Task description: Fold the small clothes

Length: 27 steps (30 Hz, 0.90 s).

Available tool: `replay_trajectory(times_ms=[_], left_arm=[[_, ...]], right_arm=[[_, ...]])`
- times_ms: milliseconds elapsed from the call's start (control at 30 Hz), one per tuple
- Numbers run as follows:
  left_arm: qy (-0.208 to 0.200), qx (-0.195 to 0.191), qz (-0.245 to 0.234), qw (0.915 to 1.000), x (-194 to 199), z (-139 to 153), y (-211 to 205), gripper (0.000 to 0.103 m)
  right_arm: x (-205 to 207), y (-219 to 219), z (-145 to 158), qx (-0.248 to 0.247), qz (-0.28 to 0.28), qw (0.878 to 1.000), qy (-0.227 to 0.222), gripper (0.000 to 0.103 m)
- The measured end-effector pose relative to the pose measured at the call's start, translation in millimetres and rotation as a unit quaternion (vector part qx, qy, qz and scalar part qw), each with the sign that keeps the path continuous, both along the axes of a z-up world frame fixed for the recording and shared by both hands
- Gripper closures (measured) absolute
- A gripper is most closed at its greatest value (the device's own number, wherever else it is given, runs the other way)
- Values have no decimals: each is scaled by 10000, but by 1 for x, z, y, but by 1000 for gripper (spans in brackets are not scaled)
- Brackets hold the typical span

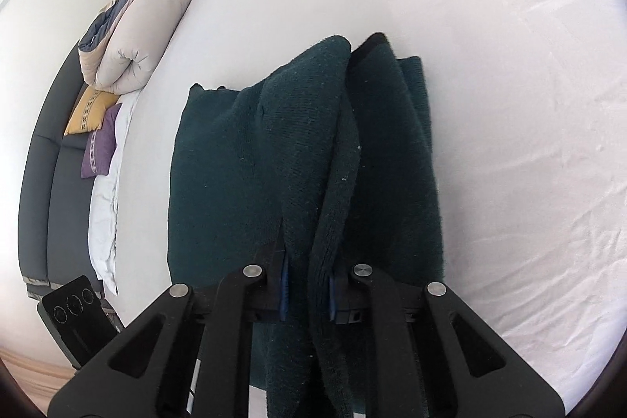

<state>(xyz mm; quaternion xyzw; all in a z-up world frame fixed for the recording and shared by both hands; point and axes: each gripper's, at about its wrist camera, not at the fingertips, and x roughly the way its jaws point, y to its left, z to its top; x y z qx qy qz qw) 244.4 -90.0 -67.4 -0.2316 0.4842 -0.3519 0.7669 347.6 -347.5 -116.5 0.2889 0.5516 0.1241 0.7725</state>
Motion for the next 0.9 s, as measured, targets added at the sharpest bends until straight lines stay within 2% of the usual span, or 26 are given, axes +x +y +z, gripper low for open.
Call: replay_trajectory(times_ms=[167,300,367,433,500,567,600,633,733,900], left_arm=[[-21,75,-190,9998,-4,7,-18,34],[6,111,-244,9996,-7,5,-24,34],[19,137,-226,9996,-8,4,-25,34],[-12,188,-217,9996,-8,5,-27,34],[-84,234,-220,9994,-9,7,-26,34],[-78,220,-190,9995,-9,6,-23,34],[-51,194,-164,9997,-9,5,-22,33],[-33,153,-157,9998,-9,4,-21,33],[-33,156,-145,9998,-10,4,-22,33],[-47,213,-196,9996,-9,8,-32,33]], right_arm=[[1,-22,-11,105,-163,9998,25,91],[17,-24,-36,281,-110,9995,113,91],[19,-30,-45,525,-238,9983,112,90],[15,-37,-45,813,-379,9959,109,86],[6,-45,-39,844,-607,9945,157,79],[-7,-55,-21,381,-859,9955,-80,66],[-14,-58,-9,95,-954,9951,-238,54],[-21,-59,1,-15,-1008,9941,-392,54],[-37,-54,18,400,-642,9953,-608,54],[-36,-18,18,255,5,9988,-409,54]])
